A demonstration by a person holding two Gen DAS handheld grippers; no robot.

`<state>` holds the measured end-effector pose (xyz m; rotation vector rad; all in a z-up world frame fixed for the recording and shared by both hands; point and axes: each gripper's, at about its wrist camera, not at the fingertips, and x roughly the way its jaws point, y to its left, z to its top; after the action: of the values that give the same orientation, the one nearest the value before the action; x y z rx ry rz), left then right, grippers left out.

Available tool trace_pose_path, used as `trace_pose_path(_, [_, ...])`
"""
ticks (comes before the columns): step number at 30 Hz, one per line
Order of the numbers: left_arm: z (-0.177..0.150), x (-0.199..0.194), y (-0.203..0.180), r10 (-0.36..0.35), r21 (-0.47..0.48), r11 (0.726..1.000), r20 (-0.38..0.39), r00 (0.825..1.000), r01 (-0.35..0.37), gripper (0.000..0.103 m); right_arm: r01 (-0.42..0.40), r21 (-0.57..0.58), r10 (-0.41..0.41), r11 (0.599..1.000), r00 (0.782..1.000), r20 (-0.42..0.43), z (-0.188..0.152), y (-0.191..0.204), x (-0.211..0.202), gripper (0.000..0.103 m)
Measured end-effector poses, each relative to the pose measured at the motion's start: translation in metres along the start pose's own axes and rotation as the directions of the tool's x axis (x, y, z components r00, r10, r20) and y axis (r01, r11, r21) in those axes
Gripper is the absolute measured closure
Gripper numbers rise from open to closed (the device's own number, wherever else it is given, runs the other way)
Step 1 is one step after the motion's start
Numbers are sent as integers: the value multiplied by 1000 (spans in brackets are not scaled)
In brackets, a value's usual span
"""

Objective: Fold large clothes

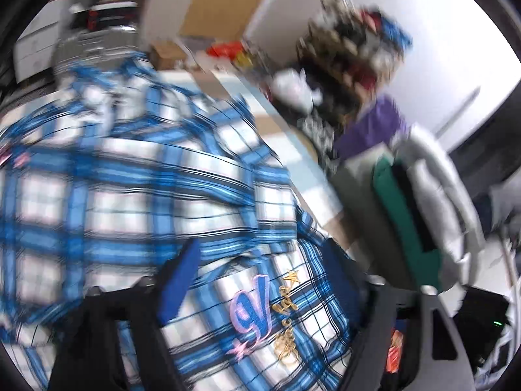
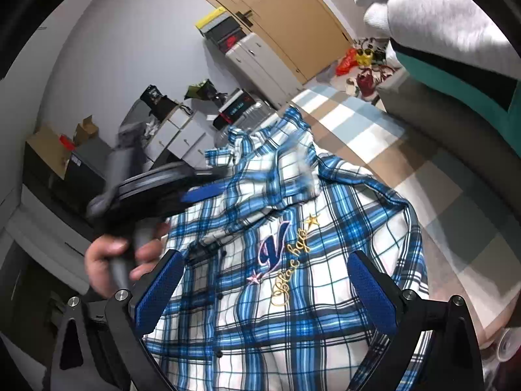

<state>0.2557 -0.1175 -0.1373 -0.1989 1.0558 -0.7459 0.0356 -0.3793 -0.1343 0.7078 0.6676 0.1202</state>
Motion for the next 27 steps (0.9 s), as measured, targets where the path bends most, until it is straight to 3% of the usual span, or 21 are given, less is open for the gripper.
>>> trace_pose_path(3, [-16,-41,39,42,-116,993,91,995,-31,25,8,14,-8,1000,1000,-21,0,-2,7,1])
trace_pose_path(6, [-36,-70,89,170,-255,959,163,972,-125,25,35,9,-35,999,999,-30,0,-1,13,1])
trace_pose_path(11, [-59,-88,149,319,-433,867,96,943,-249,25,65,-15,-66,998,997,-50,-1,5,24,1])
trace_pose_path(13, [-56,-91,159,324,-442,860,87,942,-255,25,72,-36,-74,997,996,-51,0,10,29,1])
trace_pose_path(16, [-40,-86,154,308,-413,877,85,948,-248,25,91,-75,-95,993,994,-57,-4,19,37,1])
trace_pose_path(19, [-22,-84,152,313,-326,904,69,947,-275,25,95,-108,-105,990,991,-84,-9,26,45,1])
trace_pose_path(22, [-5,-60,153,344,-275,906,29,939,-323,24,90,-111,-102,990,988,-112,-13,28,51,1])
trace_pose_path(25, [-10,-39,175,346,-276,895,-63,936,-350,25,95,-122,-108,988,988,-108,-13,29,50,1])
trace_pose_path(26, [-11,-29,180,354,-271,889,-104,929,-369,26,96,-126,-109,987,989,-100,-12,28,49,1])
trace_pose_path(27, [-11,-25,177,399,-231,882,-102,911,-412,25,97,-130,-110,987,989,-94,-11,28,47,1])
